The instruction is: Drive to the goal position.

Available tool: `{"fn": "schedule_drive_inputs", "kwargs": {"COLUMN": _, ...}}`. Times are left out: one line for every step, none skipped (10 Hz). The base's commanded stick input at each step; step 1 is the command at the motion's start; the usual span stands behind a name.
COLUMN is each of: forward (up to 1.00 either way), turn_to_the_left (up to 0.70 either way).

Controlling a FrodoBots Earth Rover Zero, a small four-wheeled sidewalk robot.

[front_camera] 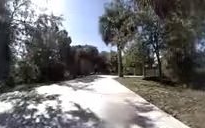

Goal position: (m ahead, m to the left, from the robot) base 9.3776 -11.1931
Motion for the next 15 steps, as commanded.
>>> {"fn": "schedule_drive_inputs", "kwargs": {"forward": 0.85, "turn_to_the_left": 0.0}}
{"fn": "schedule_drive_inputs", "kwargs": {"forward": 0.85, "turn_to_the_left": 0.0}}
{"fn": "schedule_drive_inputs", "kwargs": {"forward": 0.85, "turn_to_the_left": 0.0}}
{"fn": "schedule_drive_inputs", "kwargs": {"forward": 0.85, "turn_to_the_left": 0.0}}
{"fn": "schedule_drive_inputs", "kwargs": {"forward": 0.85, "turn_to_the_left": 0.0}}
{"fn": "schedule_drive_inputs", "kwargs": {"forward": 0.85, "turn_to_the_left": 0.0}}
{"fn": "schedule_drive_inputs", "kwargs": {"forward": 0.85, "turn_to_the_left": 0.0}}
{"fn": "schedule_drive_inputs", "kwargs": {"forward": 0.85, "turn_to_the_left": 0.0}}
{"fn": "schedule_drive_inputs", "kwargs": {"forward": 0.85, "turn_to_the_left": 0.0}}
{"fn": "schedule_drive_inputs", "kwargs": {"forward": 0.85, "turn_to_the_left": 0.0}}
{"fn": "schedule_drive_inputs", "kwargs": {"forward": 0.85, "turn_to_the_left": 0.0}}
{"fn": "schedule_drive_inputs", "kwargs": {"forward": 0.85, "turn_to_the_left": 0.0}}
{"fn": "schedule_drive_inputs", "kwargs": {"forward": 0.85, "turn_to_the_left": 0.0}}
{"fn": "schedule_drive_inputs", "kwargs": {"forward": 0.85, "turn_to_the_left": 0.0}}
{"fn": "schedule_drive_inputs", "kwargs": {"forward": 0.85, "turn_to_the_left": 0.0}}
